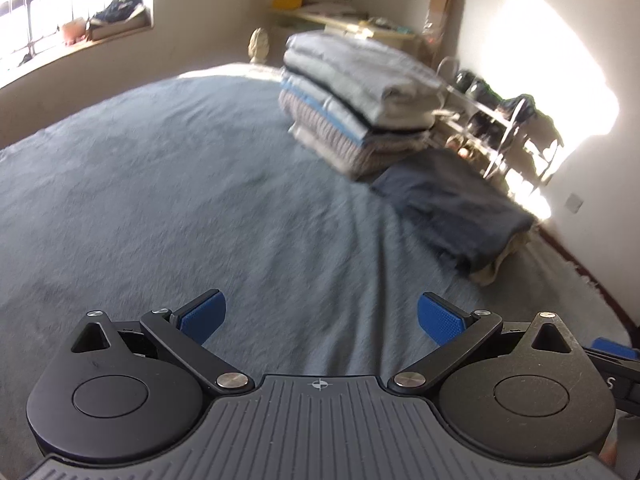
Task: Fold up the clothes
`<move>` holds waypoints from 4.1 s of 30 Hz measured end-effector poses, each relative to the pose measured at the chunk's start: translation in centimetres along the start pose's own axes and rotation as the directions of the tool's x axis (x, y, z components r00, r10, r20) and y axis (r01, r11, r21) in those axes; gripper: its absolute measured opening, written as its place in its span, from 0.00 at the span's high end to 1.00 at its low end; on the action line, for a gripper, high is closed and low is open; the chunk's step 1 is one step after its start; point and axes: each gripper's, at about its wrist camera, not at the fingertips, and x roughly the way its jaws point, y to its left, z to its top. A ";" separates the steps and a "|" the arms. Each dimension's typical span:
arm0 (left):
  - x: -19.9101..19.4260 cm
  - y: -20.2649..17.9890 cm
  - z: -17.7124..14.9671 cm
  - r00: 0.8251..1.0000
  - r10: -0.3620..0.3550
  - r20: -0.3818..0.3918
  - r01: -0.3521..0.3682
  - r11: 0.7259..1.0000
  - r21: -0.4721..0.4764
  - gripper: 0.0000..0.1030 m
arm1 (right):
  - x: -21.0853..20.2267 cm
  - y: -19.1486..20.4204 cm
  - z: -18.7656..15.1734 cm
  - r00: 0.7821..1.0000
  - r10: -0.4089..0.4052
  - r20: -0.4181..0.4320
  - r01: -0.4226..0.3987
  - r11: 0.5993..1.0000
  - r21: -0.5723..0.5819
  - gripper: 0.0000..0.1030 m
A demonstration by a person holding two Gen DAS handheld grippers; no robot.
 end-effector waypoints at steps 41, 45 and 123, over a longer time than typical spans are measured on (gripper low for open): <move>0.8 -5.8 -1.9 0.990 -0.076 -0.118 0.085 0.994 0.071 0.01 | 0.6 -1.1 0.0 0.963 -0.271 -0.006 0.269 0.957 -0.112 0.00; 1.2 -5.6 -1.8 0.989 -0.073 -0.125 0.082 0.995 0.061 0.01 | 1.0 -0.9 0.0 0.962 -0.272 -0.014 0.269 0.956 -0.120 0.00; 1.2 -5.3 -1.8 0.993 -0.060 -0.105 0.066 0.997 0.050 0.01 | 1.7 -0.1 0.6 0.956 -0.292 -0.028 0.287 0.951 -0.114 0.00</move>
